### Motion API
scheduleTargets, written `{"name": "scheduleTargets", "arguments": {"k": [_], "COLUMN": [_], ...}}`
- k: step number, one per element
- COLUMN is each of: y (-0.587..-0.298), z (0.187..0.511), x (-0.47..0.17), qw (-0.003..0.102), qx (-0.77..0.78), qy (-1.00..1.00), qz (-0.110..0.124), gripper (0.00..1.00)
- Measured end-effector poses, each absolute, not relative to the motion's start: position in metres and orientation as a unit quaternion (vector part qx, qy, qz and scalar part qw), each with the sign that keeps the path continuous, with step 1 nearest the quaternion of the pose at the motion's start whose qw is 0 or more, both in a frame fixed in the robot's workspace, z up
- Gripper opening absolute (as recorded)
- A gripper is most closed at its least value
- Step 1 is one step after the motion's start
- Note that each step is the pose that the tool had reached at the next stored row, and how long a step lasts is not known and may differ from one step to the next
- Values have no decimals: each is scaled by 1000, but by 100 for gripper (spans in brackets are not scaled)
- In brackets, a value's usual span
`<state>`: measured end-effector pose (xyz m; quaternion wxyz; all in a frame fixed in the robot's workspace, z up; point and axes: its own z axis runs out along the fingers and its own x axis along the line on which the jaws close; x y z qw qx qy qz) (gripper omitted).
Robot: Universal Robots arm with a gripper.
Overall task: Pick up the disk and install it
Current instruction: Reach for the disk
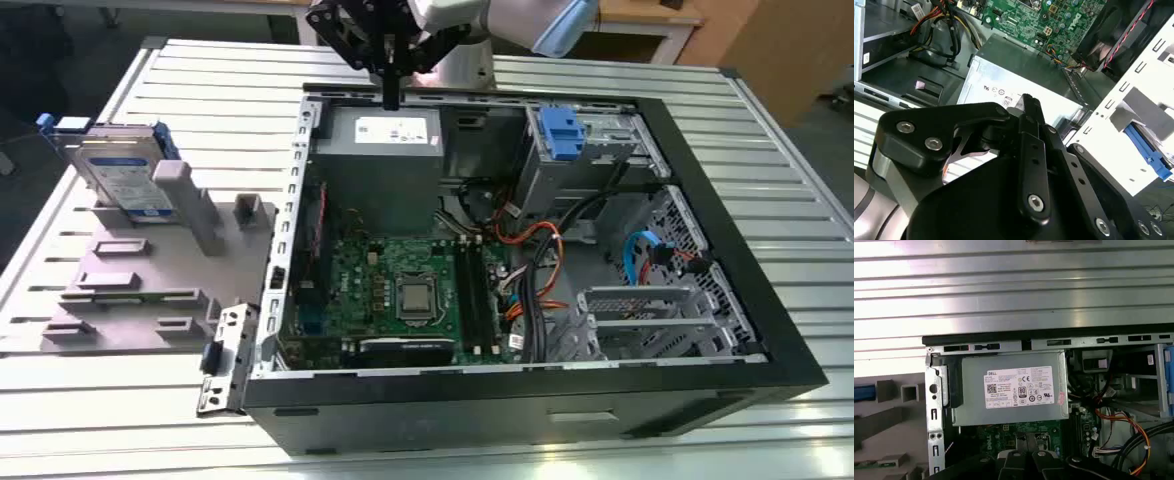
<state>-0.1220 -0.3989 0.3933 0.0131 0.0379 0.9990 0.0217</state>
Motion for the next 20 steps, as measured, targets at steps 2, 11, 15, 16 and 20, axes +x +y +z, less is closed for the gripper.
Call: {"name": "scheduleTargets", "arguments": {"k": [2,11,15,16,20], "y": [-399,-399,-399,-399,-399], "z": [393,393,393,393,393], "x": [-122,-123,-126,-128,-133], "qw": [13,13,13,13,13], "qx": [38,38,38,38,38], "qy": [999,999,999,999,999], "qz": [22,22,22,22,22], "gripper": [11,11,11,11,11]}}
